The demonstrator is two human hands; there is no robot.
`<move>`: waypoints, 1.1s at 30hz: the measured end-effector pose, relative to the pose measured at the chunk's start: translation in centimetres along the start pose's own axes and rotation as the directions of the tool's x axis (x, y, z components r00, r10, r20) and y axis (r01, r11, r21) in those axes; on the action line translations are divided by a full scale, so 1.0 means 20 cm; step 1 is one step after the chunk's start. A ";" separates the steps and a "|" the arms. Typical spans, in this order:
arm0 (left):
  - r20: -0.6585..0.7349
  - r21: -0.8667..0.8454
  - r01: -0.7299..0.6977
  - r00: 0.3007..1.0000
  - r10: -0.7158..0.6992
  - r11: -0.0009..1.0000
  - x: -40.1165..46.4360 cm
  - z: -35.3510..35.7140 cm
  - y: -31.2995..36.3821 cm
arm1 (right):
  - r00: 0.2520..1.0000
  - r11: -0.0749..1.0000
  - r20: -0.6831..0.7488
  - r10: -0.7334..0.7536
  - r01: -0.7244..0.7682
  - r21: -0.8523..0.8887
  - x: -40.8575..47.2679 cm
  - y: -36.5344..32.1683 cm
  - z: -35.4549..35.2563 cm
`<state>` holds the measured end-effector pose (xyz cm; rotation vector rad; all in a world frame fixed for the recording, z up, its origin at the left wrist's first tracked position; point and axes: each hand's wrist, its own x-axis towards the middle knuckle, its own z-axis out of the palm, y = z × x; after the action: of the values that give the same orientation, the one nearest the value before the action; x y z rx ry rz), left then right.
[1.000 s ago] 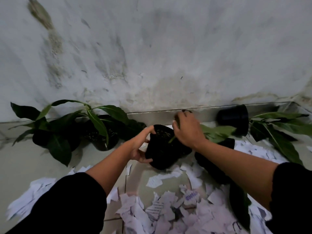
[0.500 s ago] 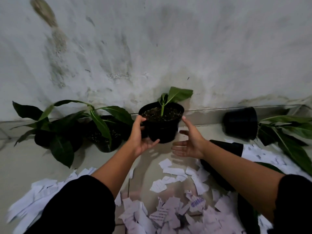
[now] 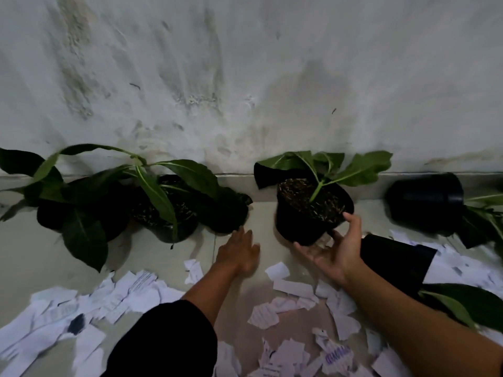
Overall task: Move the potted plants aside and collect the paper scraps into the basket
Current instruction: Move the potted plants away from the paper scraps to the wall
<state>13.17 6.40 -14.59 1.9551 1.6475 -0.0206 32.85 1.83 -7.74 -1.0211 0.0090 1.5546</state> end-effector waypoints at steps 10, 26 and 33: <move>-0.360 0.514 -0.128 0.865 0.349 0.848 -0.16 0.05 -0.17 | 0.997 0.971 -0.039 0.062 -0.069 -0.228 0.14 0.23 0.15; -0.318 0.521 -0.071 0.909 0.270 0.850 -0.35 0.02 -0.37 | 0.996 0.756 -0.037 0.086 -0.090 -0.648 0.07 0.23 0.20; -0.201 0.541 -0.259 0.884 0.422 0.800 -0.32 -0.10 0.06 | 0.999 0.493 -0.038 -0.035 -0.016 -0.870 -0.17 -0.09 0.03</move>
<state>12.00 1.37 -10.12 2.7698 1.5464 0.0035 33.54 -0.11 -4.36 -1.8542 -0.8536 1.5037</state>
